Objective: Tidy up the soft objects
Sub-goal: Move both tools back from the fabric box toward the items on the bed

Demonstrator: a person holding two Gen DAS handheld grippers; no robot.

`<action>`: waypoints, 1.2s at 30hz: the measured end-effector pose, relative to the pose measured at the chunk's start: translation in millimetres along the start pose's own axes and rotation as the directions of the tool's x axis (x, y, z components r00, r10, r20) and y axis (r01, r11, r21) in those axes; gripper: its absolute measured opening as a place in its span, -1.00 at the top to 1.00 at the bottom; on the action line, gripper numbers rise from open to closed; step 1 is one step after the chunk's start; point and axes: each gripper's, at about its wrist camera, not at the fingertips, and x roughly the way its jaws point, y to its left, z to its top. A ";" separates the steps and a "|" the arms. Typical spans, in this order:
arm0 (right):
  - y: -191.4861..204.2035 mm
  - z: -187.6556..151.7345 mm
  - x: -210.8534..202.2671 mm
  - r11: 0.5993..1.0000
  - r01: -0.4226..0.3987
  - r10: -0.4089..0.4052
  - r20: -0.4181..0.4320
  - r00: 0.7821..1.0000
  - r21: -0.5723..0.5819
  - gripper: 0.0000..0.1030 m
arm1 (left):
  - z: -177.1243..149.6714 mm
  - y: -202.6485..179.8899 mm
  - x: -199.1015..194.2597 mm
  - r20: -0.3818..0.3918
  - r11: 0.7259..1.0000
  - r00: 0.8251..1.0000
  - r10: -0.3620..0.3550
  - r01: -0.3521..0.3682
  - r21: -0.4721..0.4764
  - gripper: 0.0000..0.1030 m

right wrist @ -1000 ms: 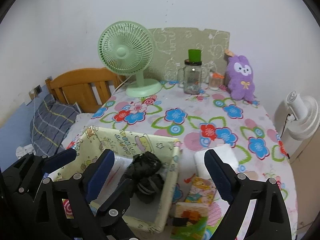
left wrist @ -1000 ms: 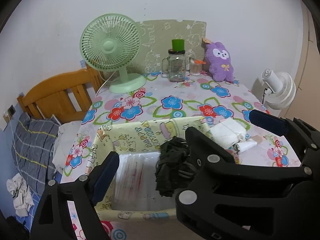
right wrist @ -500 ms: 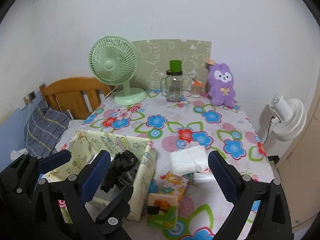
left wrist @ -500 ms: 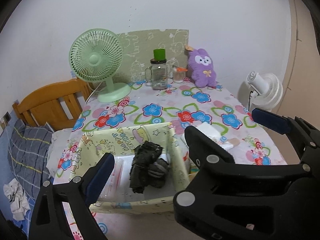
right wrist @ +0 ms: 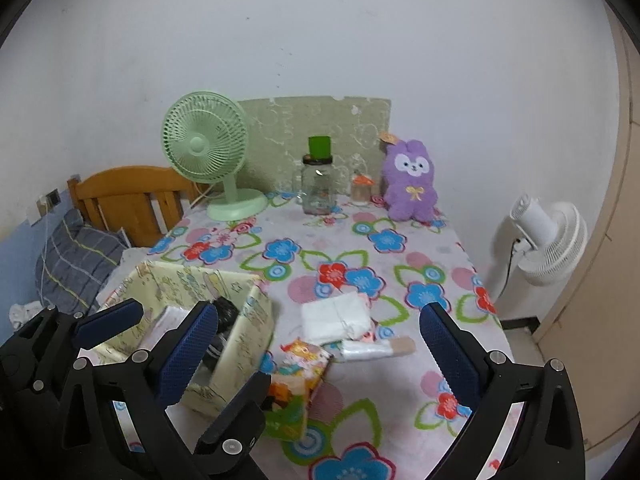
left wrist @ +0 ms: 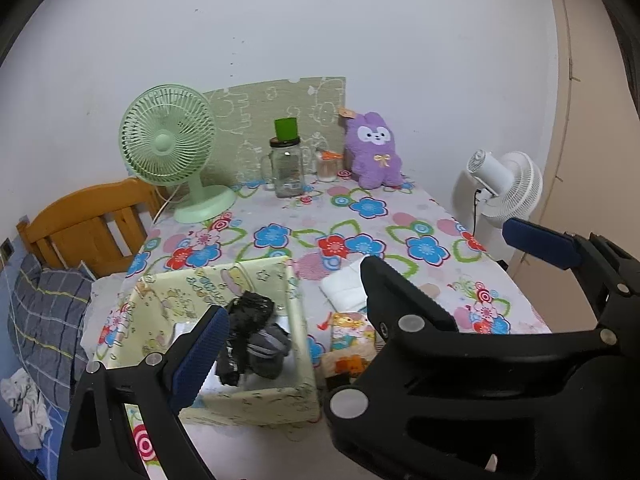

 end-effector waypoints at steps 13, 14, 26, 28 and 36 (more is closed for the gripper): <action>-37.9 -30.5 -1.8 0.998 0.052 -0.052 -0.003 0.999 0.023 -0.98 | -18.8 -40.7 17.2 -0.037 0.998 0.998 -0.048 0.049 0.033 -0.87; -40.9 -32.9 -0.6 0.998 0.052 -0.052 -0.004 0.999 0.025 -0.98 | -22.1 -44.7 19.6 -0.042 0.998 0.998 -0.056 0.058 0.039 -0.87; -69.5 -67.4 18.0 0.996 0.094 -0.094 -0.039 0.995 0.001 -0.98 | -48.0 -76.5 50.1 -0.104 0.993 0.990 -0.099 0.104 0.050 -0.79; -74.4 -72.3 24.9 0.996 0.091 -0.090 -0.059 0.994 0.007 -0.98 | -50.9 -78.6 56.4 -0.117 0.995 0.989 -0.088 0.093 0.044 -0.79; -80.7 -88.8 47.2 0.998 0.062 -0.059 -0.107 0.992 0.025 -0.98 | -64.8 -72.7 78.2 -0.140 1.000 0.990 0.000 0.001 0.009 -0.78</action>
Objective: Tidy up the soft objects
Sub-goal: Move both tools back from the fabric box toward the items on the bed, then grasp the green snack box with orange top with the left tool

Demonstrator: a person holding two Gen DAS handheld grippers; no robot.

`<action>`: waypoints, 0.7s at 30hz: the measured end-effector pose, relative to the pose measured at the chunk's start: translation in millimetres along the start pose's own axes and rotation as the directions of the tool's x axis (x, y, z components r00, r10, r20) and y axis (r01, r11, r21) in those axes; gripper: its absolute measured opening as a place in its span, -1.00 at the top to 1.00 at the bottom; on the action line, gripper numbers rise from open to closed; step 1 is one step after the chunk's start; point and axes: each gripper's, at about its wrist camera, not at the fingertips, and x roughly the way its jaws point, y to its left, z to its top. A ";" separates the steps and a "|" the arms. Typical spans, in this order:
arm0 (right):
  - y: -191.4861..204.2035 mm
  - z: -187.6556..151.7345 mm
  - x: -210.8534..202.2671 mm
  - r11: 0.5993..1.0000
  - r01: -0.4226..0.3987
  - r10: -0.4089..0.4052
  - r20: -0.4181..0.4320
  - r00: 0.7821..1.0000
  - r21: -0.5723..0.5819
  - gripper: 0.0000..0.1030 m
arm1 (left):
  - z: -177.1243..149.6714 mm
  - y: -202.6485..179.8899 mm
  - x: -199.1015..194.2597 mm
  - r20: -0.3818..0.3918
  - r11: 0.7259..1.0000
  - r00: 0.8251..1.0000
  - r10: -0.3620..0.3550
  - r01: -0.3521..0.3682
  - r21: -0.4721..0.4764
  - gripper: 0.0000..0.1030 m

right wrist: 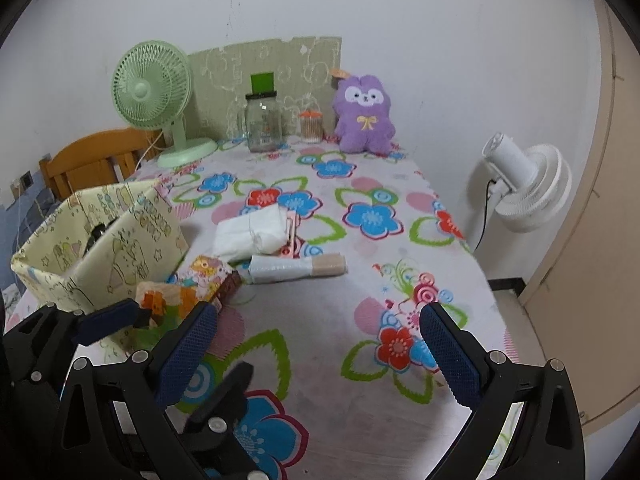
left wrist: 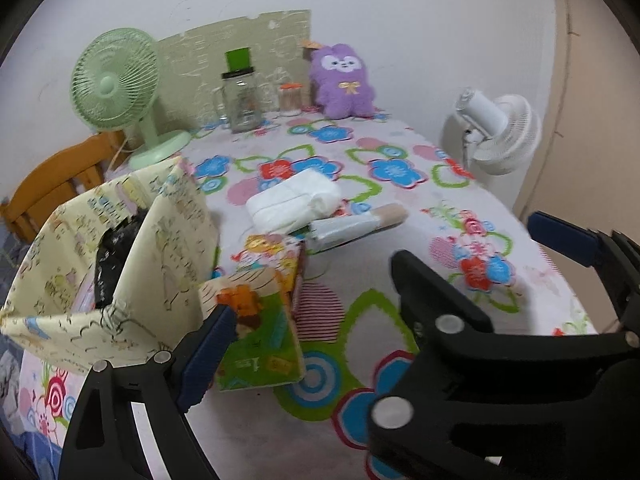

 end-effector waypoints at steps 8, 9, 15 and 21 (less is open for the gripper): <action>3.9 -7.0 20.6 1.000 -0.022 0.022 -0.051 0.998 0.002 -0.98 | -7.9 9.1 15.7 -0.045 0.997 0.997 0.061 -0.063 -0.041 -0.78; 4.8 -7.1 22.3 1.000 -0.022 0.022 -0.055 0.998 0.000 -0.98 | -8.3 10.6 17.3 -0.051 0.997 0.997 0.064 -0.067 -0.045 -0.78; 9.0 -9.0 30.7 0.999 -0.034 0.033 -0.076 0.997 -0.010 -0.98 | -14.1 18.5 24.5 -0.098 0.994 0.993 0.062 -0.071 -0.084 -0.78; 15.7 -11.1 33.8 0.998 -0.050 0.048 -0.086 0.995 -0.024 -0.98 | -19.8 25.7 27.0 -0.127 0.989 0.989 0.072 -0.087 -0.117 -0.78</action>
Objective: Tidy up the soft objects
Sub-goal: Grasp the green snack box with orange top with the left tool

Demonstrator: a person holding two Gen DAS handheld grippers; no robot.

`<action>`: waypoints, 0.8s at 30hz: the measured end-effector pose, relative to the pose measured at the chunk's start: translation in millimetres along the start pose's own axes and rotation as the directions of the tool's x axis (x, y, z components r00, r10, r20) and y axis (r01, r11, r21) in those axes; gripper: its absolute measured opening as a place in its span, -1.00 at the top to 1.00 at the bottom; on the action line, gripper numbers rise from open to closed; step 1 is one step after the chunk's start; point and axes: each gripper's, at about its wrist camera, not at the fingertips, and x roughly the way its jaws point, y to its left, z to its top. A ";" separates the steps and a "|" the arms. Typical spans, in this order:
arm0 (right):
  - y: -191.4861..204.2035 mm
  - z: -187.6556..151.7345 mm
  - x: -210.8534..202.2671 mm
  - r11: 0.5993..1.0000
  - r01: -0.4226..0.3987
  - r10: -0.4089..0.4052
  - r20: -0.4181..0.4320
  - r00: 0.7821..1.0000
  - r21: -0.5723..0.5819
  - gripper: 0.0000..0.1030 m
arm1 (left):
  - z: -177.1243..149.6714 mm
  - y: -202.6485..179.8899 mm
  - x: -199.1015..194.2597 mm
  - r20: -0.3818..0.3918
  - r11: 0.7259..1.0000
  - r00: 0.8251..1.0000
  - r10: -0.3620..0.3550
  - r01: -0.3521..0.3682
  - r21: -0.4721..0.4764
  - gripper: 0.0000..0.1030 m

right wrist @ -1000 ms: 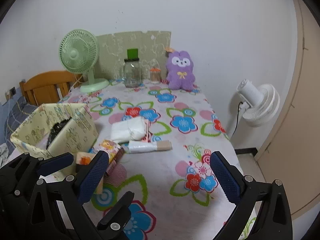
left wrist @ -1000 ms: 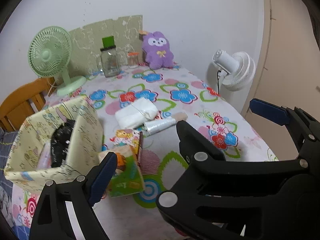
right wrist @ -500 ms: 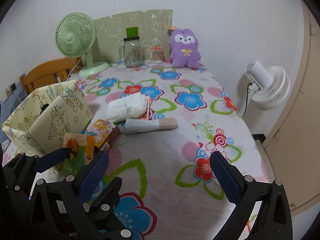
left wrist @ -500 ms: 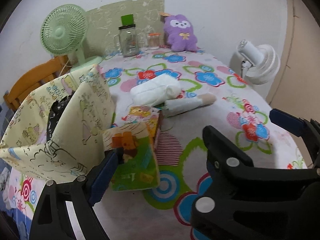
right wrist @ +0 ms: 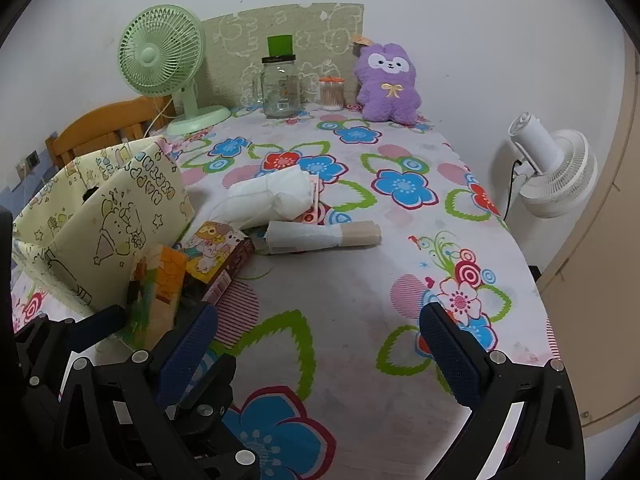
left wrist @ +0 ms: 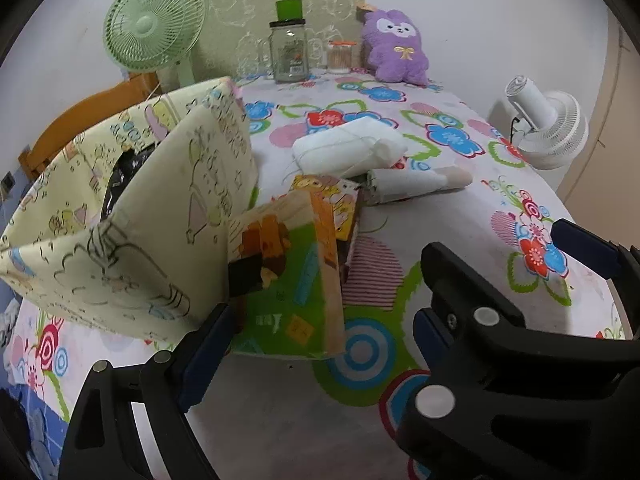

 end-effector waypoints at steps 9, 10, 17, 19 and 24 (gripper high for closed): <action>4.5 -3.9 1.6 1.000 -0.008 0.008 -0.014 1.000 -0.001 -0.98 | -6.4 5.9 3.5 -0.037 0.999 0.998 -0.050 0.050 -0.013 -0.15; 4.9 -4.1 1.5 1.000 -0.012 0.012 -0.014 1.000 -0.001 -0.98 | -6.1 6.4 2.9 -0.037 0.999 0.998 -0.050 0.049 -0.013 -0.04; 7.3 -3.6 -0.8 1.000 -0.013 0.013 -0.012 1.000 0.002 -0.98 | -5.2 6.2 1.7 -0.031 0.997 0.997 -0.076 0.075 -0.006 0.60; 6.8 -3.5 -0.7 1.000 -0.012 0.012 -0.014 1.000 0.005 -0.98 | -4.6 5.4 2.5 -0.032 0.997 0.997 -0.075 0.075 -0.003 0.65; 3.6 -2.5 0.8 1.000 -0.015 0.015 -0.020 1.000 0.013 -0.98 | -3.2 3.7 2.9 -0.036 0.998 0.997 -0.069 0.068 -0.004 0.68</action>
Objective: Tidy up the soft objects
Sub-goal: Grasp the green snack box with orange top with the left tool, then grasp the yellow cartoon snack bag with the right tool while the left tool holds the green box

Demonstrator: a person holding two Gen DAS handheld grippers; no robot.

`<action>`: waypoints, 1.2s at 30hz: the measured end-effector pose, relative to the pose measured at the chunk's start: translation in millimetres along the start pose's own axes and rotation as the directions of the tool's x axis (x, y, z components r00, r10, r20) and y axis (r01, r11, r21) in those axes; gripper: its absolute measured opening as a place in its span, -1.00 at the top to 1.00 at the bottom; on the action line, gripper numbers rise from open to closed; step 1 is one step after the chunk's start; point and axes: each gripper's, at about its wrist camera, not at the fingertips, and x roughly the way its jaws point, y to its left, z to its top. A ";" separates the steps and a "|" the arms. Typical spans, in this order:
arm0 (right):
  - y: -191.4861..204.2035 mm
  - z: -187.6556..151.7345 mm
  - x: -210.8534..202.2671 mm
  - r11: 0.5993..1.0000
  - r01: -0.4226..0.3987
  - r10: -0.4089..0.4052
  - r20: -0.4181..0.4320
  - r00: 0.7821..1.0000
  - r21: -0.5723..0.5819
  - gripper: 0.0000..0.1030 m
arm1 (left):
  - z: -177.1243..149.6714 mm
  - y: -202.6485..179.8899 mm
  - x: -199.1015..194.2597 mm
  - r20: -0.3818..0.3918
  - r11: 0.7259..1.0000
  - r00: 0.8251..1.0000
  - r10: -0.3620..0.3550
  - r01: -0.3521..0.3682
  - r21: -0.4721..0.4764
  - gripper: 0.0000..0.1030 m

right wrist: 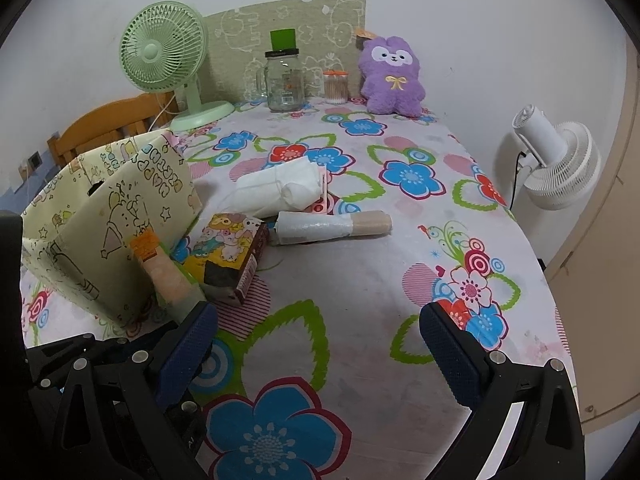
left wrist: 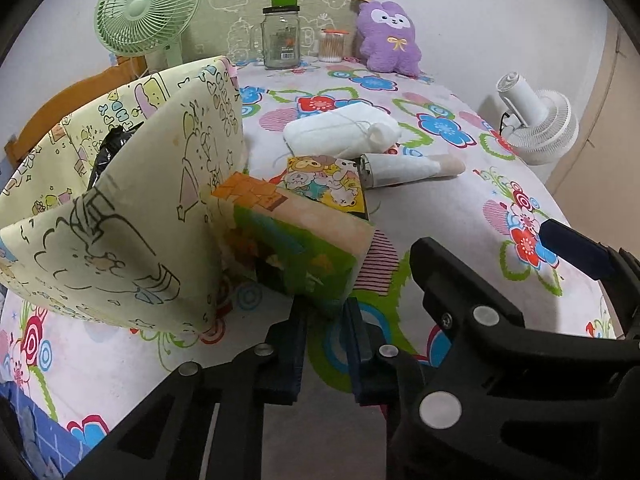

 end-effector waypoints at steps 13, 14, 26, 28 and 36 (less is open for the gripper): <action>-3.6 5.9 -0.9 1.000 0.004 -0.004 0.001 1.000 -0.026 -0.98 | 3.8 -7.0 -1.0 0.009 0.999 0.999 0.048 -0.048 0.007 -0.36; -5.5 6.7 -0.7 1.000 0.009 -0.009 0.000 1.000 -0.026 -0.98 | 5.8 -9.6 -1.1 0.014 0.999 0.999 0.048 -0.048 0.005 -0.36; -33.5 18.4 8.1 0.998 -0.003 0.002 0.015 1.000 0.056 -0.98 | 23.9 -6.9 22.1 -0.051 0.975 0.986 0.156 -0.162 -0.154 -0.35; -32.8 19.5 10.4 0.999 -0.011 0.010 0.015 1.000 0.050 -0.98 | 23.4 -6.3 22.1 -0.040 0.976 0.988 0.149 -0.154 -0.156 -0.18; -32.4 19.4 12.2 0.998 -0.029 0.029 0.013 1.000 0.050 -0.98 | 25.5 -11.2 19.8 -0.024 0.989 0.994 0.110 -0.112 -0.095 0.64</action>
